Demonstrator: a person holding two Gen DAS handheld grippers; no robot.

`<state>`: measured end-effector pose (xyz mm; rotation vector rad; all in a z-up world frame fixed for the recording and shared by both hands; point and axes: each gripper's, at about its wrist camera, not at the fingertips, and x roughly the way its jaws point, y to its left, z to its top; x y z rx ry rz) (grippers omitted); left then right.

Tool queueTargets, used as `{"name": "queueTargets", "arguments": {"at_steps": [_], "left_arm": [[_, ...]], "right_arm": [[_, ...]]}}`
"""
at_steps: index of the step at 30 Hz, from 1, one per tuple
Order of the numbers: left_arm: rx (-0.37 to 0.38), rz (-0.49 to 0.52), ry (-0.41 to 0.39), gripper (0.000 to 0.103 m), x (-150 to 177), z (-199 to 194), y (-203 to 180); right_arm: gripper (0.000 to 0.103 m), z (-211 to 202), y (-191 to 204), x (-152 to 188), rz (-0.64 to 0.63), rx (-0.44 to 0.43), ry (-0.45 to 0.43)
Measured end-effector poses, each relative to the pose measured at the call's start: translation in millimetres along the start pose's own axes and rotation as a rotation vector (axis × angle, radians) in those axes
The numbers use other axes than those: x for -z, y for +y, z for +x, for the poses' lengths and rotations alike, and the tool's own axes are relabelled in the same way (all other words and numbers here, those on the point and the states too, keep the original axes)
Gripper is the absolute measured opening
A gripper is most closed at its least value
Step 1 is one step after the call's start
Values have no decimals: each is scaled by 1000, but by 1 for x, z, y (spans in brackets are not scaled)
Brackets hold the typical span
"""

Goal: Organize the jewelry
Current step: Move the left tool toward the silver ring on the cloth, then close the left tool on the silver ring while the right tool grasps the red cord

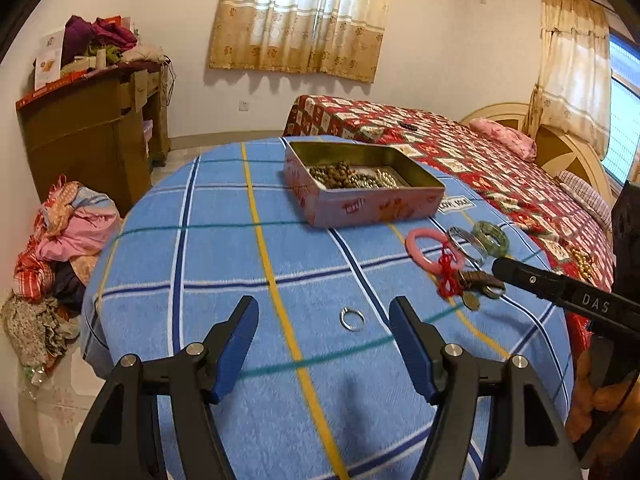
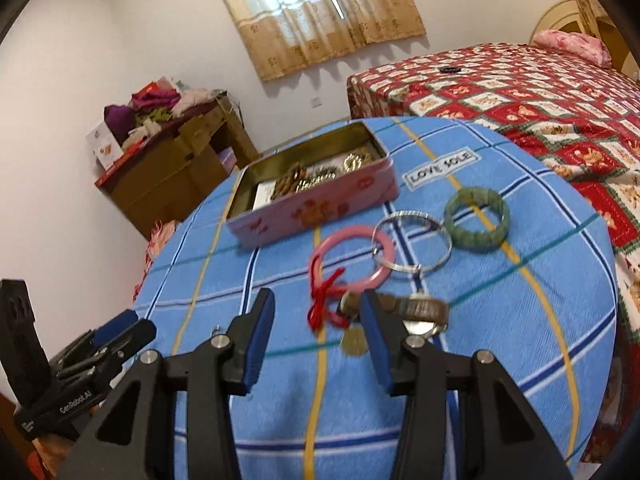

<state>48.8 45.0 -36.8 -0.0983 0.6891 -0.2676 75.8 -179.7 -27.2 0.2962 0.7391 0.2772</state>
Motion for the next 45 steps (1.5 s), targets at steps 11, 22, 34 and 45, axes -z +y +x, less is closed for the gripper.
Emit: {"name": "queueTargets", "arguments": {"at_steps": [11,22,34,45], "left_arm": [[51,59,39,68,10,8,-18],[94,31,68,63,-3,33,-25],[127,-25,150,50,8,54,-15],[-2,59,168,29,4,61,-24]], "right_arm": [[49,-3,11,15,-40,-9,33],[49,-5,7,15,-26,-14,29],[49,0,1,15,-3,-23,41],[49,3,-5,14,20,-32,50]]}}
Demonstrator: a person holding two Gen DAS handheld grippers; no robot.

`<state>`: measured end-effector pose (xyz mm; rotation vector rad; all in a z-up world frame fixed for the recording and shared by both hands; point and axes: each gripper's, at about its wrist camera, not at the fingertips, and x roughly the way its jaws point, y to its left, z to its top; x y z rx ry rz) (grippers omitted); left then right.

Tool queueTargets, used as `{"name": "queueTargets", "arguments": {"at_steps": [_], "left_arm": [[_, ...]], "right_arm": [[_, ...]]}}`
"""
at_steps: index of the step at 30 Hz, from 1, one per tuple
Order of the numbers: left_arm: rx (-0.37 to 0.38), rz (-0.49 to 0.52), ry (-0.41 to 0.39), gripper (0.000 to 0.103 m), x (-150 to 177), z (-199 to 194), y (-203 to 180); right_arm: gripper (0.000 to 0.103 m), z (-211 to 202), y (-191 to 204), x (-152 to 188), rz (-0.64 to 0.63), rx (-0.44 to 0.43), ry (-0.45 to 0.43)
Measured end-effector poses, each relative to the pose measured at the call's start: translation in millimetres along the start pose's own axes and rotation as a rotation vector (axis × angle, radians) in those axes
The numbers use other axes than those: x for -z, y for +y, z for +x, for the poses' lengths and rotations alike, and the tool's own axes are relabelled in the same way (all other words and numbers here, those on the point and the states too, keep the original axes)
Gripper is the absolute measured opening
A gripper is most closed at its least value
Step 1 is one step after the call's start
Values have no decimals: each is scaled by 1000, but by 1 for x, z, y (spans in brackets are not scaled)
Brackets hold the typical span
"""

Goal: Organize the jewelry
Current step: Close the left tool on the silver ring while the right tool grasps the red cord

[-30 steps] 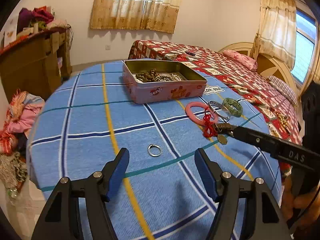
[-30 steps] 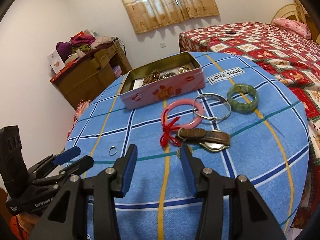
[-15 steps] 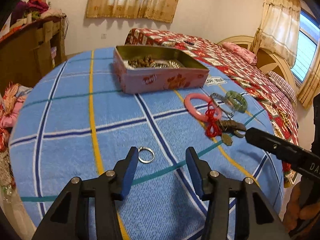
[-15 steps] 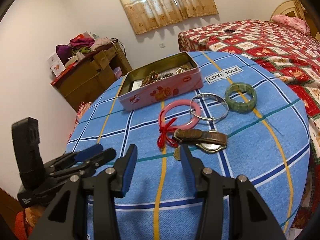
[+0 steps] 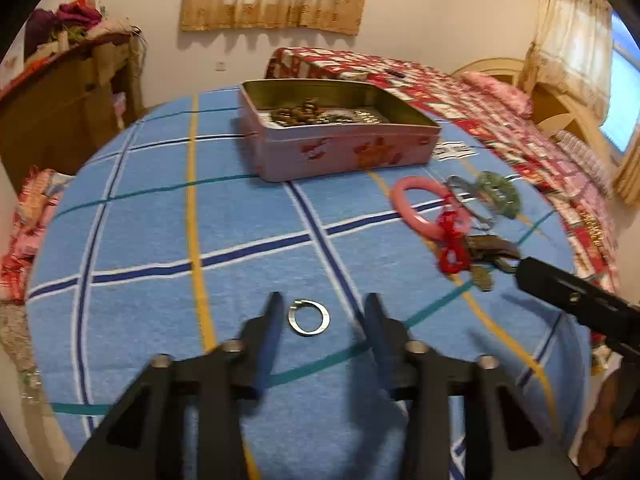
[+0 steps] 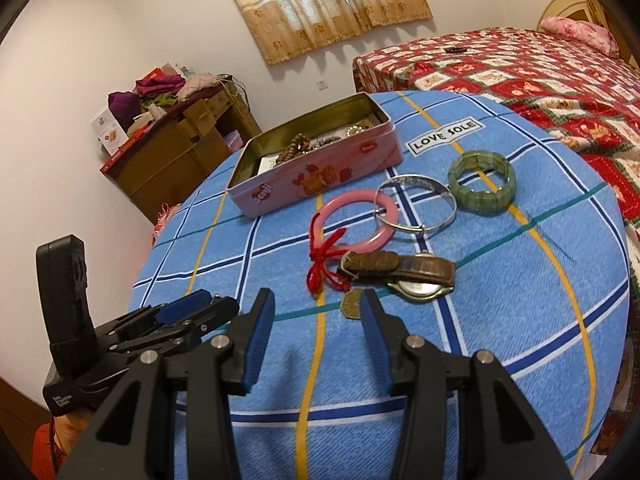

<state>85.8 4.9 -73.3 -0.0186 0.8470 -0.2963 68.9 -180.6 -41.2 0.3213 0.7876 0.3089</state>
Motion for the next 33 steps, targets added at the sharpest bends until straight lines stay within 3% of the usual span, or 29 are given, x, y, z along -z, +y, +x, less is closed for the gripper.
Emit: {"name": "queueTargets", "arguments": {"at_steps": [1,8,17,21,33], "left_arm": [[-17,4,1,19,0,0,1],[-42,72,6,19,1,0,-4],[-48,90,4,19,1,0,-6],[8,57,-10,18,1,-2,-3],[97,24,-209,18,-19,-49,-3]], "right_arm": [[49,0,-1,0,4,-1,1],[49,-1,-4,0,21,-7,2],[49,-4,-5,-2,16,12,-9],[49,-3,-4,-2,8,14,-4],[41,11,15,-14,-107,13,2]]}}
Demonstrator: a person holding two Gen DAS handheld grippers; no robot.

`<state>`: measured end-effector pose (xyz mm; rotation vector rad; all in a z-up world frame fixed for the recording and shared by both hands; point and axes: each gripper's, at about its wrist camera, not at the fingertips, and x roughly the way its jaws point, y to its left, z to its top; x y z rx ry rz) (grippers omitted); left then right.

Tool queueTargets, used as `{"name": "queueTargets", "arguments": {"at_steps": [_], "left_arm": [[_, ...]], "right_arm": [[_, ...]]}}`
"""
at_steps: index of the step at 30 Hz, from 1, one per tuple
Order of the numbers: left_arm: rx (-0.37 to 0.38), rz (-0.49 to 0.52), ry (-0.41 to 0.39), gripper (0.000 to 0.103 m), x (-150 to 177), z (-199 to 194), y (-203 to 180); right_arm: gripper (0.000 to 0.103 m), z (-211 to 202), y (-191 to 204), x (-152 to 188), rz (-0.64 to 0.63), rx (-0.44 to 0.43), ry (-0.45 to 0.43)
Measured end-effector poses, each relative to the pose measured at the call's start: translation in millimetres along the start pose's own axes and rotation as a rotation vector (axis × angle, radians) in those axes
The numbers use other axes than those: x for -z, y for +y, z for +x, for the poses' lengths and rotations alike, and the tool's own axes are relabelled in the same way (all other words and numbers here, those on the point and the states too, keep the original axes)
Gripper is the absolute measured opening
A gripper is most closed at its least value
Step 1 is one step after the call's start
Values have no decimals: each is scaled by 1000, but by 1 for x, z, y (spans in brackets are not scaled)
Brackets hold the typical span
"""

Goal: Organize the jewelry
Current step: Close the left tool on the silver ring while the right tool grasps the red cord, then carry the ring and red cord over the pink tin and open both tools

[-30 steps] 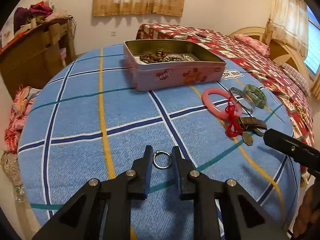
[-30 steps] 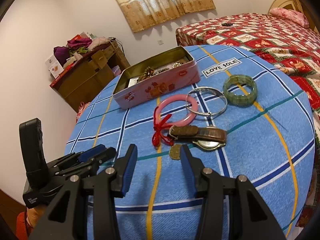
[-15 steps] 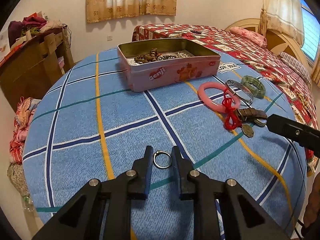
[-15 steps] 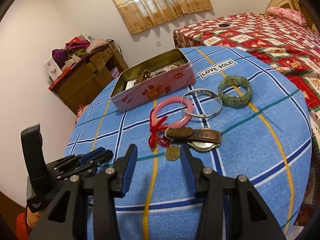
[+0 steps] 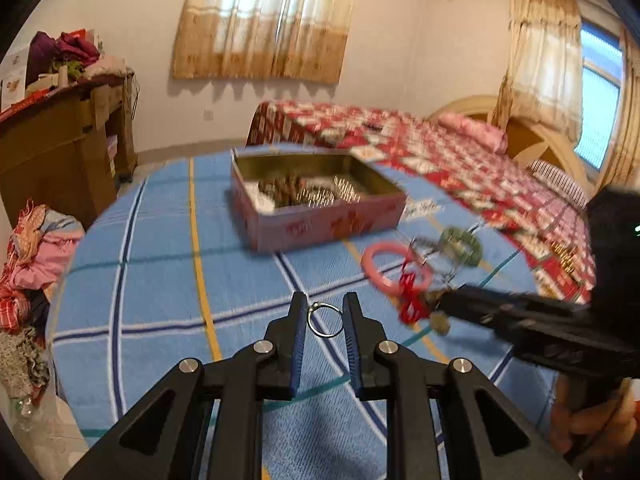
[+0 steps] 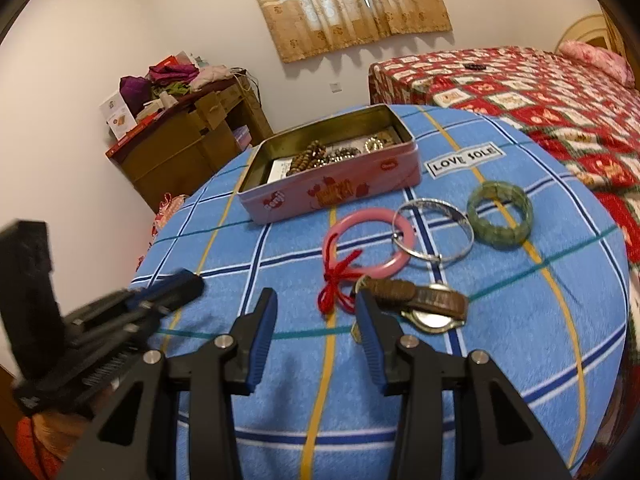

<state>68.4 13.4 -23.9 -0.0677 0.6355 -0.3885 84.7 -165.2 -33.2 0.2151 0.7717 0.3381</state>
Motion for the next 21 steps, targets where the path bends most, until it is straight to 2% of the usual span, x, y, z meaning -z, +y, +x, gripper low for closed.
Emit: {"name": "queueTargets", "arguments": {"at_steps": [6,13,15,19,21], "left_arm": [[29,-8,-46,18,-9,-9,-1],[9,0,-50,18,-9,-10,0],[8,1,-52,18,-9,-10,0],[12,-9,-46,18,-7,-10,3],[13,-10,-42,18,-6,-9,3]], "right_arm": [[38,17,3,-7,-30,11,27],[37,49,18,-10,-130,66,106],[32,61,16,-7,-122,78,163],[11,59,-2,-11,-55,56,164],[10,56,-12,-12,-12,20,166]]}}
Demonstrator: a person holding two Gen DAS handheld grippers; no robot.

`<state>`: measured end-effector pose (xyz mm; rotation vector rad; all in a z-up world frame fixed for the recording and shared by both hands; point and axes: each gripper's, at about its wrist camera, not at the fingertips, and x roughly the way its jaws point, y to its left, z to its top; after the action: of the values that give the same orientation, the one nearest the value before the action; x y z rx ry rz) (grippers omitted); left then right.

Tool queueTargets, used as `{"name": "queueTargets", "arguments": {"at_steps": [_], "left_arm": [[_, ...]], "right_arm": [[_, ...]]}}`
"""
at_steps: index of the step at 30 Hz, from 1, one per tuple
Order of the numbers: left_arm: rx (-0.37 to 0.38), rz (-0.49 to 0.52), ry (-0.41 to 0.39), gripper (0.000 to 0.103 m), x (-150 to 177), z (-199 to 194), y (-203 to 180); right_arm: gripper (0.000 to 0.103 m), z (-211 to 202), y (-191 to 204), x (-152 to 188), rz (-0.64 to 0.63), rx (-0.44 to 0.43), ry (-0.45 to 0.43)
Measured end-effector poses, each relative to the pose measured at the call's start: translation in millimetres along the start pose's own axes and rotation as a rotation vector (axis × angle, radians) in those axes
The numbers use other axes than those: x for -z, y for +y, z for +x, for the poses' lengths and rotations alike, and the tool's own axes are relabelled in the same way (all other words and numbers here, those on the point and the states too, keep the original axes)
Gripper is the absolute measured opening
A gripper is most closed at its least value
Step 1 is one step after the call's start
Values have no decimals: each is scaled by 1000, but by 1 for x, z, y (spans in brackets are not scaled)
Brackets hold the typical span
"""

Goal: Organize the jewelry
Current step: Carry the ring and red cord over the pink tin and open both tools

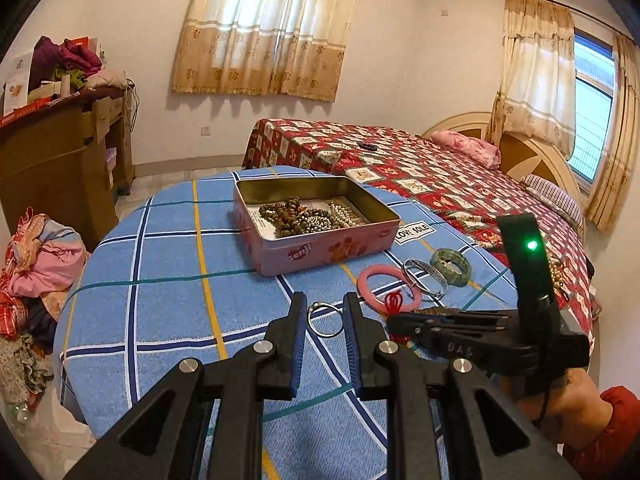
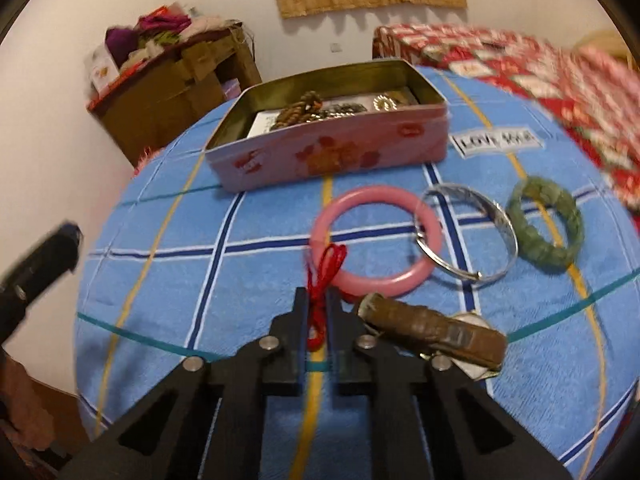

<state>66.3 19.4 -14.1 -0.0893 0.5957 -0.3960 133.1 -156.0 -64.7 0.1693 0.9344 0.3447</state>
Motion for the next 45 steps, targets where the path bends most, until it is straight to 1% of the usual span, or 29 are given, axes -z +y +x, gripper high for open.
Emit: {"name": "queueTargets", "arguments": {"at_steps": [3,6,9,11,14,18,23,26,29,33,36,37,38,40,43,45], "left_arm": [[0,-1,-1,18,0,-1,1],[-1,-6,-2,18,0,-2,1],[4,-10,-5,18,-1,-3,1],[7,-10,-11,18,-2,-5,0],[13,-8,-18,18,-3,-7,-2],[24,-21,-20,18,-3,-4,-1],[20,-10,-15,18,-8,4,-3],[16,4,-23,18,-17,11,-3],[10,18,-44,18,-32,20,-1],[1,28,-66,18,-51,38,4],[-9,31,-65,18,-61,60,10],[-14,33,-60,18,-64,69,12],[-18,34,-53,18,-67,78,14],[-32,37,-42,18,-69,93,18],[-51,36,-17,18,-70,112,25],[-58,31,-4,18,-71,122,30]], "right_arm": [[10,-11,0,2,7,-27,-32],[10,-37,0,-1,33,-124,-99],[10,-57,3,-11,56,-186,-159],[10,-73,1,-20,81,-243,-199],[10,-88,-2,-26,116,-282,-243],[10,-96,-8,-31,137,-263,-281],[10,-87,-18,-38,152,-246,-282],[10,-80,-20,-47,152,-257,-280],[10,-78,-21,-61,142,-267,-298],[10,-75,-24,-91,134,-260,-349],[10,-66,-32,-109,159,-264,-373],[10,-59,-34,-116,164,-252,-382],[10,-54,-34,-120,163,-240,-379],[10,-34,-38,-126,185,-248,-348],[10,-11,-37,-125,184,-214,-321],[10,2,-37,-123,183,-210,-298]]}}
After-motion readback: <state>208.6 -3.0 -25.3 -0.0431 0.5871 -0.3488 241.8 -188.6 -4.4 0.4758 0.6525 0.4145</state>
